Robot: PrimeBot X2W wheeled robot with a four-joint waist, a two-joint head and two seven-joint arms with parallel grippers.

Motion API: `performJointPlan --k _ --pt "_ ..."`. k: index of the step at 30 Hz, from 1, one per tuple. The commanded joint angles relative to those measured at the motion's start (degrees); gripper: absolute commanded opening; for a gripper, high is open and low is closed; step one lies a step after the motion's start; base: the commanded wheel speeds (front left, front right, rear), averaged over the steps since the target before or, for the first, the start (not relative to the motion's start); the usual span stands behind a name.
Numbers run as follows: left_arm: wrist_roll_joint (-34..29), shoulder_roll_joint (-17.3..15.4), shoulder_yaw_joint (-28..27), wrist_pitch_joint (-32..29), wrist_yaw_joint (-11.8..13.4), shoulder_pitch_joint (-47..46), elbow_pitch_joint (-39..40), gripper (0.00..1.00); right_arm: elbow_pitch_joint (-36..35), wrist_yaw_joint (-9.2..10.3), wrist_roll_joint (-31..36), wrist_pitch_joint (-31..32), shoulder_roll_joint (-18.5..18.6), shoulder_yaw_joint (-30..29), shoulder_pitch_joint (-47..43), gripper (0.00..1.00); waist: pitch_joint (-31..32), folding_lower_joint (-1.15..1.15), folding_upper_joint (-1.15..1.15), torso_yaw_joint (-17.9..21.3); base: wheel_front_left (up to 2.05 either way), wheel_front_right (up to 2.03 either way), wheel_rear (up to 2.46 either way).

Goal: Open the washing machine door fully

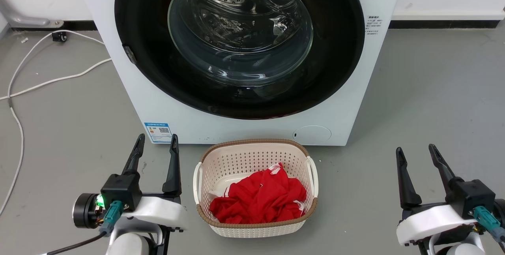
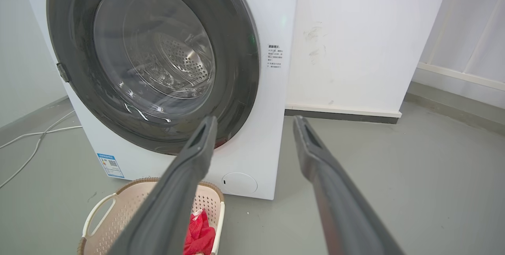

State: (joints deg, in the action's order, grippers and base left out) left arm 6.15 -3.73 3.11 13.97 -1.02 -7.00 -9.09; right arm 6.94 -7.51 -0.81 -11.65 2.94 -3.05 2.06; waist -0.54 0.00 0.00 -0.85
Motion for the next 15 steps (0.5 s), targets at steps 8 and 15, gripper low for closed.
performJointPlan --k 8,15 --pt "-4.0 -0.1 0.0 1.2 -0.1 -0.4 -0.1 1.0 -0.4 0.04 3.6 -1.3 -0.1 0.1 -0.8 1.0 -0.2 0.0 0.0 -0.2 0.0 0.0 0.0" --pt "-4.3 0.0 -0.4 1.3 -0.3 -0.7 -0.1 1.0 -0.4 0.04 4.0 -1.3 -0.1 0.0 -0.6 1.0 -0.6 0.0 0.0 -0.2 0.0 0.0 0.0"
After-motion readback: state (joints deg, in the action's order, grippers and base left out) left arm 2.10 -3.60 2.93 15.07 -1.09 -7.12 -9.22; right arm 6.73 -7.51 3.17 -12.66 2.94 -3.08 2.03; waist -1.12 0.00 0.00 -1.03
